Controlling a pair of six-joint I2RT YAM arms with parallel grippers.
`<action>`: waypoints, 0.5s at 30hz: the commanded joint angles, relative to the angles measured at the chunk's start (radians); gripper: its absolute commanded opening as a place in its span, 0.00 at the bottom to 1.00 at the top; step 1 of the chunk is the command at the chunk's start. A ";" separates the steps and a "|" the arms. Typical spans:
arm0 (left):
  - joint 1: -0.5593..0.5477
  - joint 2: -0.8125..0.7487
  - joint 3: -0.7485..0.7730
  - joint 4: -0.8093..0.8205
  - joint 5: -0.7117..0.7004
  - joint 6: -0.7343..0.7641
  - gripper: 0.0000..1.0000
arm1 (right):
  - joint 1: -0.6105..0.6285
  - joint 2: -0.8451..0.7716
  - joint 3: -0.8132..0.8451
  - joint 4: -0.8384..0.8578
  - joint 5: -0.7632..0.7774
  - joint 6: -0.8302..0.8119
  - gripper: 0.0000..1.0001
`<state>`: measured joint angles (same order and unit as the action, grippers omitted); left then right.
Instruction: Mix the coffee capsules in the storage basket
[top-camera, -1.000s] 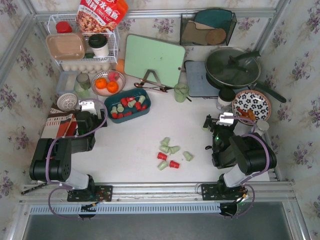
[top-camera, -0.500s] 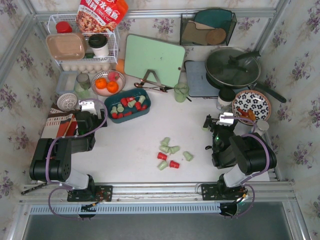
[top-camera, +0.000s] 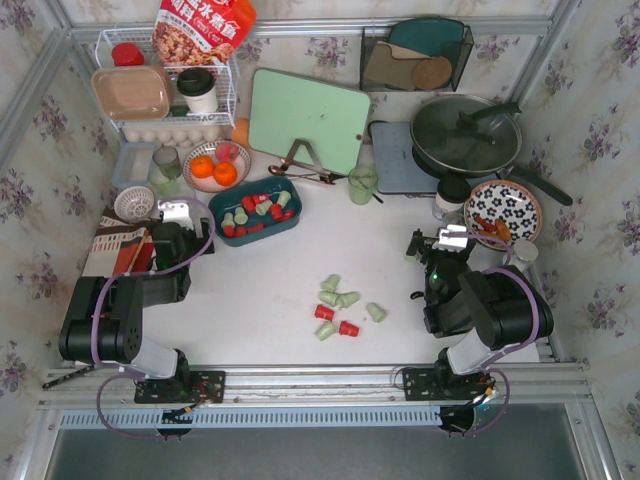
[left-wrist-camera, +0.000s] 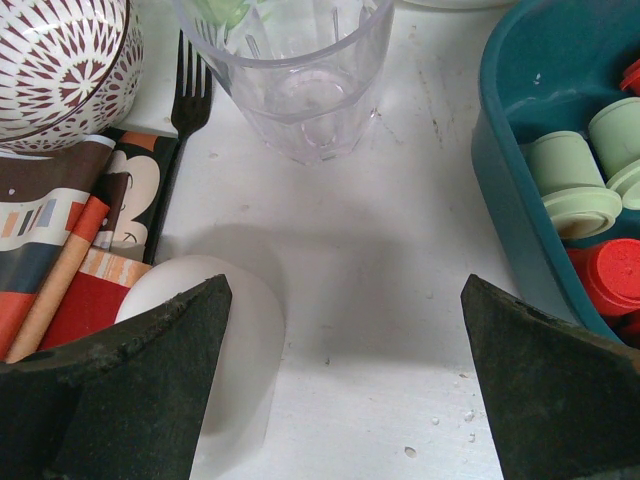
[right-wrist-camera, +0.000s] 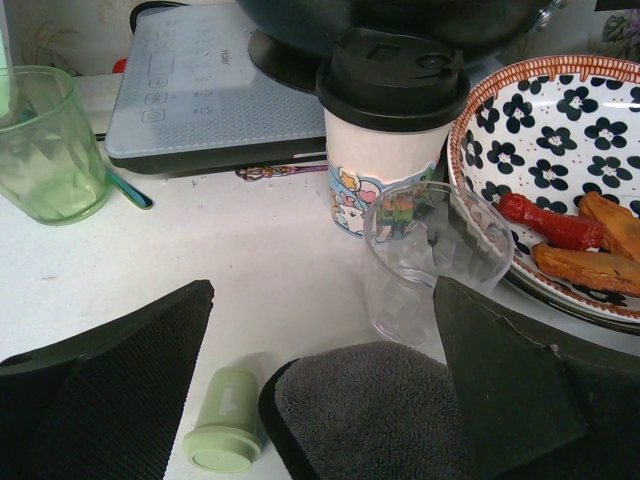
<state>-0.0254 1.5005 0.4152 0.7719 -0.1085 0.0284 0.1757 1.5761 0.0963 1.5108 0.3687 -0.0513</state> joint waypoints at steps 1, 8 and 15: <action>0.002 -0.002 0.003 -0.013 0.012 -0.005 1.00 | 0.001 -0.003 0.004 0.074 0.007 0.001 1.00; 0.002 -0.002 0.004 -0.013 0.012 -0.004 1.00 | 0.000 -0.003 0.004 0.074 0.007 0.001 1.00; 0.001 -0.002 0.005 -0.015 0.012 -0.006 1.00 | -0.021 -0.016 0.057 -0.052 -0.012 0.029 1.00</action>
<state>-0.0246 1.5005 0.4152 0.7719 -0.1085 0.0284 0.1696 1.5749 0.1162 1.5047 0.3679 -0.0490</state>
